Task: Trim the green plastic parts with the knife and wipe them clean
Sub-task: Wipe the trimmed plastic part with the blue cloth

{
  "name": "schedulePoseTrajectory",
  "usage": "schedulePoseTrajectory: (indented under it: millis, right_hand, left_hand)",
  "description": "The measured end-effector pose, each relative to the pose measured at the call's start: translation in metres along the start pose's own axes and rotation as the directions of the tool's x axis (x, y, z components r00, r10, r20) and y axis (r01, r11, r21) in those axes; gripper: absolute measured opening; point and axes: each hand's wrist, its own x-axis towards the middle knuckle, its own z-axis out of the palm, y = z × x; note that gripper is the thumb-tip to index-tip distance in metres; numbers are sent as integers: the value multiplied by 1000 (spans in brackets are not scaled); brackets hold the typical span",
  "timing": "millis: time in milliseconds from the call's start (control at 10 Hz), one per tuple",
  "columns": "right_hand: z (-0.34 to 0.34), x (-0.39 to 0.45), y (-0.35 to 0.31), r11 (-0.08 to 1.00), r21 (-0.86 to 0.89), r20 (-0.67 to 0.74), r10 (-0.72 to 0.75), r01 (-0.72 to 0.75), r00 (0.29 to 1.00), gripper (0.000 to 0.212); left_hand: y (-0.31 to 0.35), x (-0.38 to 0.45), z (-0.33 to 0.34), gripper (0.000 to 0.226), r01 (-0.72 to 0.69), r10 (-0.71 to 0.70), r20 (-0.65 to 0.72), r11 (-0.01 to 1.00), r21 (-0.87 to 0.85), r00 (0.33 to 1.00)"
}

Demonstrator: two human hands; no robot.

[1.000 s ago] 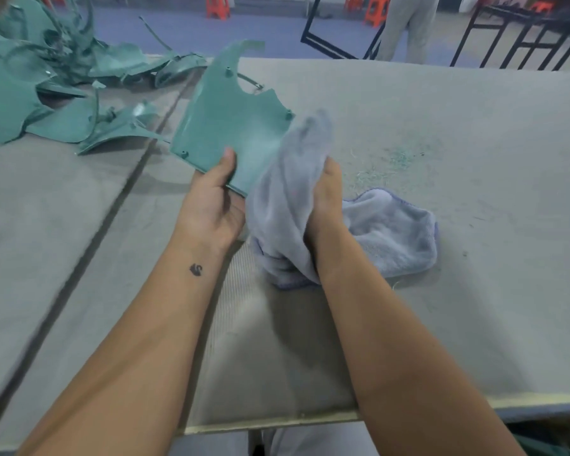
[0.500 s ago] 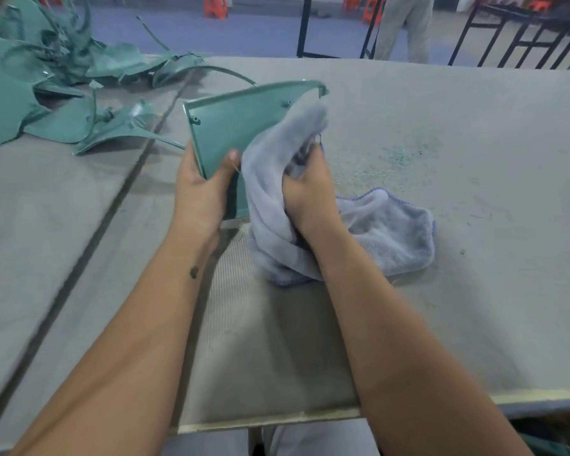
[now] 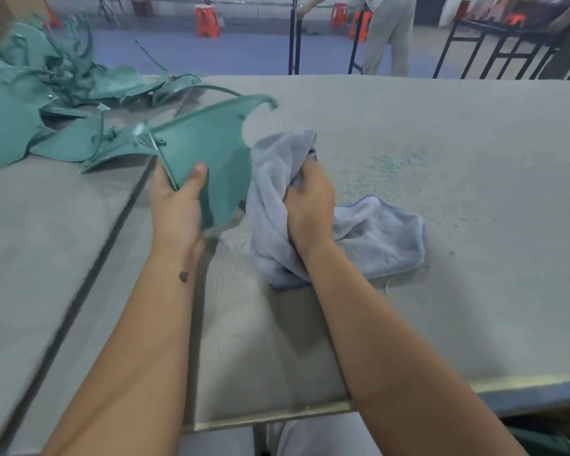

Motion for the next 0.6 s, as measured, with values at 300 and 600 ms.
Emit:
schedulePoseTrajectory:
  millis: [300,600]
  right_hand:
    - [-4,-10,2,958,-259,262,-56,126,963,12]
    - [-24,4,2,947,164,448,179,-277,876,20]
  left_hand:
    - [25,1,-8,19,228,-186,132,817,-530,974]
    - [14,-28,29,46,451,-330,440,869,-204,835]
